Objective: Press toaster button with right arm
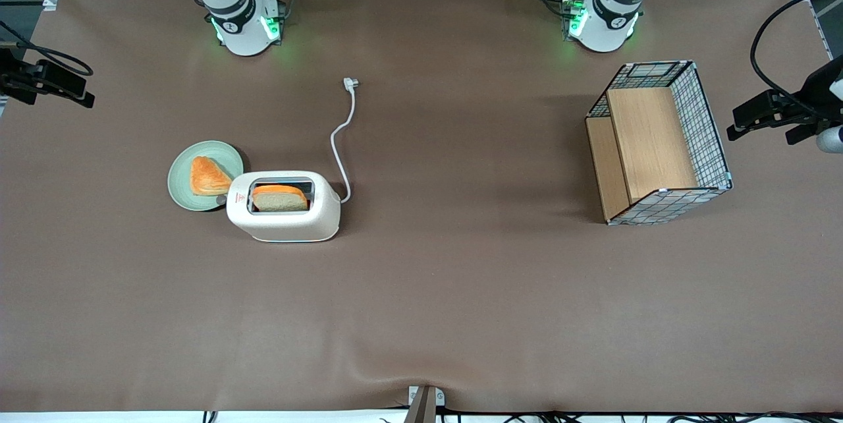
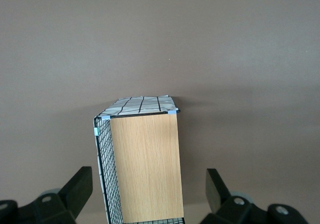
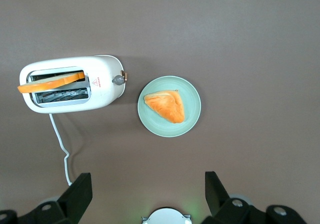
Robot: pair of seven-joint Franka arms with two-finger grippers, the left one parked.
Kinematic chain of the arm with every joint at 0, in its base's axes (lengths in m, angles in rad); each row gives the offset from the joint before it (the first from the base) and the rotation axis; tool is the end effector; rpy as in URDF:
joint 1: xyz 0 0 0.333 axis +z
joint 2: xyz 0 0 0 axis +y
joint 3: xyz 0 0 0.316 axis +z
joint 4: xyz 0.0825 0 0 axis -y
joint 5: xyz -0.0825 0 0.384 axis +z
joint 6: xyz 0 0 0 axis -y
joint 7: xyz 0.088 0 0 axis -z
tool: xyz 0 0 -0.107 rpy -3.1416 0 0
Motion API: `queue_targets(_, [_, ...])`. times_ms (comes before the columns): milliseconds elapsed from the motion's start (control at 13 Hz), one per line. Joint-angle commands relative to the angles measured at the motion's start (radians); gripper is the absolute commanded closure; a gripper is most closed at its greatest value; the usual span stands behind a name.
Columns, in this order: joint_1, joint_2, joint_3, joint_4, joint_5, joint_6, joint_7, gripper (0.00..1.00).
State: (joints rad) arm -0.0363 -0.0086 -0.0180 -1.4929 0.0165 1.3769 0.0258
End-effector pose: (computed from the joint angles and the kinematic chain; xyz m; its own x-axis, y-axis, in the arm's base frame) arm 0.5306 -0.0269 0.6493 0.9913 -0.0765 -0.1076 -0.0784 -0.9968 -0.0138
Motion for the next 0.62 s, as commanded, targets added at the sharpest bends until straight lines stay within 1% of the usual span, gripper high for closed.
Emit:
queue_targets(0, [0.001, -0.004, 0.003, 0.005, -0.012, -0.012, 0.005, 0.00])
queue_targets(538, [0.001, -0.004, 0.001, 0.005, -0.010, 0.002, 0.005, 0.00])
